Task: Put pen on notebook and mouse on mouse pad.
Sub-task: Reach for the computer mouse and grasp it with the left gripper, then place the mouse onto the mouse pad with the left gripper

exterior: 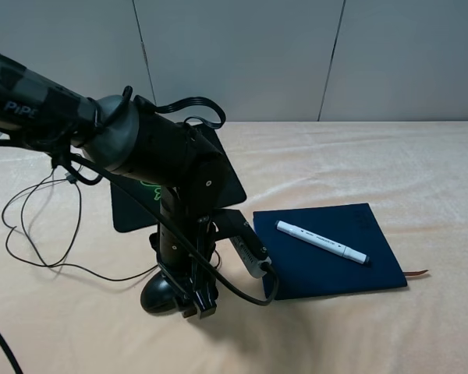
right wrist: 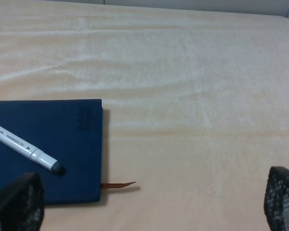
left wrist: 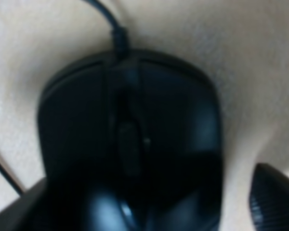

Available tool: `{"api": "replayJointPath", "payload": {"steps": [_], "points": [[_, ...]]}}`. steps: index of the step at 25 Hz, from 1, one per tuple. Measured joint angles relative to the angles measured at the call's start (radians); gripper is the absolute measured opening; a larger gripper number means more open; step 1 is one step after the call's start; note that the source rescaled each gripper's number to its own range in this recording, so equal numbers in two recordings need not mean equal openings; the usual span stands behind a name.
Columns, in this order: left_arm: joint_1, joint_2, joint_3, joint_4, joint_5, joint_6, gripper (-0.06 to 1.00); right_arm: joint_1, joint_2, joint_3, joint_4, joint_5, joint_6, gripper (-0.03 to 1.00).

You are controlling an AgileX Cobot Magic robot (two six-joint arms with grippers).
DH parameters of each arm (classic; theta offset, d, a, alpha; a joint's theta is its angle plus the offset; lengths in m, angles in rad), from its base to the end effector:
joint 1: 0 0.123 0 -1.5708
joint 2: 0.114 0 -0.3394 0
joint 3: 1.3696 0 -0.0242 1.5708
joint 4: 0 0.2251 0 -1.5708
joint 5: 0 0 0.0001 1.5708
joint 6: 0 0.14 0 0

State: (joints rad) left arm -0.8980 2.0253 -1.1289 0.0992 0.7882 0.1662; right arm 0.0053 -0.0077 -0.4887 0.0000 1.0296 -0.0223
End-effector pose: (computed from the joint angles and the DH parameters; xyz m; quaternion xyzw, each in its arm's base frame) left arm 0.2271 -0.2692 0.1232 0.5372 0.8426 0.0371 0.0000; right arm -0.0367 -0.0002 0.2428 -0.0117 0.8459 -0.0045 0.5332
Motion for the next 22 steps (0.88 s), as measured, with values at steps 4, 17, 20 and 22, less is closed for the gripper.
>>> {"api": "replayJointPath", "payload": {"steps": [4, 17, 20, 22], "points": [[0.000, 0.000, 0.000, 0.000, 0.003, 0.000, 0.00, 0.000, 0.000, 0.000, 0.000, 0.000, 0.000, 1.00], [0.000, 0.000, -0.035, -0.001, 0.056, 0.000, 0.00, 0.000, 0.000, 0.000, 0.000, 0.000, 0.000, 1.00], [0.000, 0.000, -0.086, -0.001, 0.117, 0.000, 0.00, 0.000, 0.000, 0.000, 0.000, 0.000, 0.000, 1.00], [0.000, 0.001, -0.127, -0.001, 0.164, 0.000, 0.00, 0.000, 0.000, 0.000, 0.000, 0.000, 0.000, 1.00]]}}
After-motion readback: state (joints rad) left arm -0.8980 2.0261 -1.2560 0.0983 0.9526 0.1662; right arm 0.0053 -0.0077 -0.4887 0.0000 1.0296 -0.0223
